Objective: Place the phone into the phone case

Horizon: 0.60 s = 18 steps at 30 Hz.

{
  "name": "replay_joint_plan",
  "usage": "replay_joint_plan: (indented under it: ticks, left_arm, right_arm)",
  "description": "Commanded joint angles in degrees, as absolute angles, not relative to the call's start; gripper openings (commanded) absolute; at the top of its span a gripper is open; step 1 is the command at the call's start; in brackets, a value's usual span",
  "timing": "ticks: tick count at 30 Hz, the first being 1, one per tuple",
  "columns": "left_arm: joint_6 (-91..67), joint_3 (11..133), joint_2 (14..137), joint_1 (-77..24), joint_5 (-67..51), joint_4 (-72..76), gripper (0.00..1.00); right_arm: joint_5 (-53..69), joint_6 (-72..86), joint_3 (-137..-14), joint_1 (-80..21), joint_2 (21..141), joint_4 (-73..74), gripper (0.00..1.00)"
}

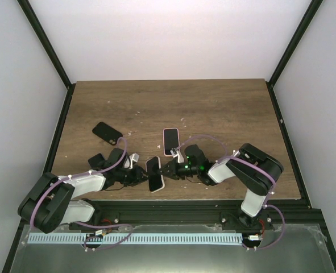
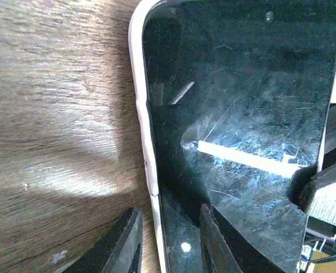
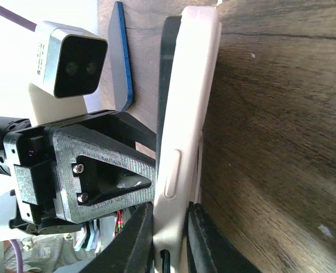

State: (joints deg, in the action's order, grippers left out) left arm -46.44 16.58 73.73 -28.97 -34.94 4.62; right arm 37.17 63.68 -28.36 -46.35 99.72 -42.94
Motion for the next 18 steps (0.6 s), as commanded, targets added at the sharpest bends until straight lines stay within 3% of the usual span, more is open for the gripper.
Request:
replay_joint_plan:
  ticks: [1, 6, 9, 11, 18]
  left_arm:
    - [-46.03, 16.3, 74.09, -29.61, -33.84, 2.95, 0.31]
    - [-46.16, 16.28, 74.57, -29.58, -33.81, 3.16, 0.31]
    - [-46.2, 16.27, 74.7, -29.62, -33.7, 3.34, 0.31]
    - [-46.27, 16.46, 74.78, -29.61, -33.58, 3.34, 0.31]
    - [-45.34, 19.33, 71.42, -29.45, -33.48, -0.8, 0.32]
  right_arm:
    - [38.06, 61.29, -30.49, -47.46, 99.93, -42.52, 0.13]
    - [37.3, 60.06, -31.48, -47.46, 100.16, -38.88, 0.11]
    - [38.08, 59.9, -32.09, -47.45, 100.46, -38.39, 0.27]
    - [38.04, 59.45, -32.46, -47.46, 100.46, -37.58, 0.31]
    - [36.85, 57.57, -32.61, -47.15, 98.61, -35.25, 0.11]
